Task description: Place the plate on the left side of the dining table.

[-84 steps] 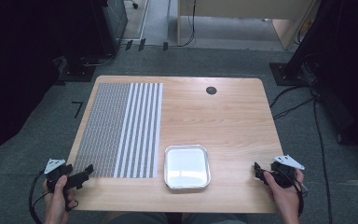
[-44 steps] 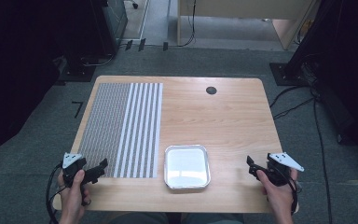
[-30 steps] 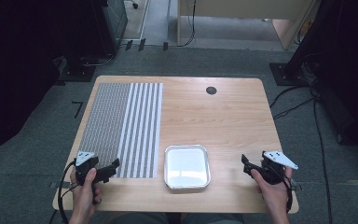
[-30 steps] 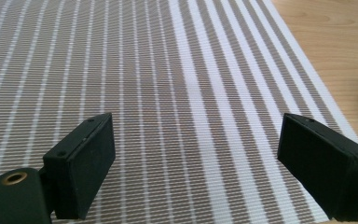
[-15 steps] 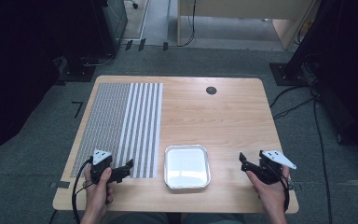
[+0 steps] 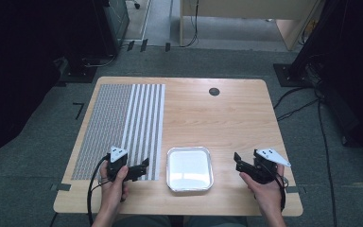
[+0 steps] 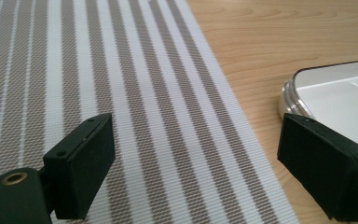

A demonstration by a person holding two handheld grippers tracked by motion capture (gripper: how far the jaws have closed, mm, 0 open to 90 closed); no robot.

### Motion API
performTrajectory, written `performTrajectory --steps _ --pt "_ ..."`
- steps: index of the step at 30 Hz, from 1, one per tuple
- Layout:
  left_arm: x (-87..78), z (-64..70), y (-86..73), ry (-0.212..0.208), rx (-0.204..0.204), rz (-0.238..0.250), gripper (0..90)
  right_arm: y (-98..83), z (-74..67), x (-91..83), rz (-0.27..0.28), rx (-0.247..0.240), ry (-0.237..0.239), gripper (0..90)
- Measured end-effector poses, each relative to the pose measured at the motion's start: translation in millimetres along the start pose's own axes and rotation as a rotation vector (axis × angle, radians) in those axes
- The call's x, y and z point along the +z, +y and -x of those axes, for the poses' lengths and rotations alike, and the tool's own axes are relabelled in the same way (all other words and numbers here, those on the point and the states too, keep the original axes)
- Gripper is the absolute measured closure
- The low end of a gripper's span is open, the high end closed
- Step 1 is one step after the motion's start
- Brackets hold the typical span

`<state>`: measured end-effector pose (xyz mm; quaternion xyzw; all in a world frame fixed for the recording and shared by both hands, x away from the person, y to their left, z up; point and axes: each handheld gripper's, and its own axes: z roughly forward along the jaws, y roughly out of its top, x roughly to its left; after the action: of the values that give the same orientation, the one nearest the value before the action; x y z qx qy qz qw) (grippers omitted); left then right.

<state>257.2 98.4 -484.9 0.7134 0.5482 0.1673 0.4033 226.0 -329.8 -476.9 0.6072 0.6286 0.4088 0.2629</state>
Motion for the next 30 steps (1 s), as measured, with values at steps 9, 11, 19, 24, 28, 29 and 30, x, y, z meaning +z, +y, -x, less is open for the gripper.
performTrajectory --steps 9,11,19,24,28,29,30 --pt "10.6 22.7 8.0 -0.034 0.036 -0.013 11.2 8.9 -11.7 3.8 0.011 -0.006 0.012 20.9" --pt "15.3 30.8 12.2 -0.042 0.040 -0.021 11.2 10.3 -17.8 7.2 0.008 -0.007 0.022 20.9" --pt "21.2 49.6 15.4 -0.045 0.074 -0.035 11.2 15.5 -33.8 14.3 0.010 -0.026 0.033 21.8" --pt "21.1 58.2 13.7 -0.055 0.086 -0.031 11.3 18.5 -46.7 21.6 0.013 -0.026 0.041 23.6" --pt "18.7 61.3 13.8 -0.062 0.083 -0.031 11.2 18.2 -56.5 25.8 0.019 -0.043 0.047 26.7" --pt "17.8 62.6 13.7 -0.066 0.088 -0.030 11.3 18.2 -58.3 26.5 0.018 -0.046 0.043 28.8" --pt "17.3 63.6 13.6 -0.069 0.089 -0.030 11.3 17.9 -61.0 27.6 0.019 -0.054 0.042 29.9"
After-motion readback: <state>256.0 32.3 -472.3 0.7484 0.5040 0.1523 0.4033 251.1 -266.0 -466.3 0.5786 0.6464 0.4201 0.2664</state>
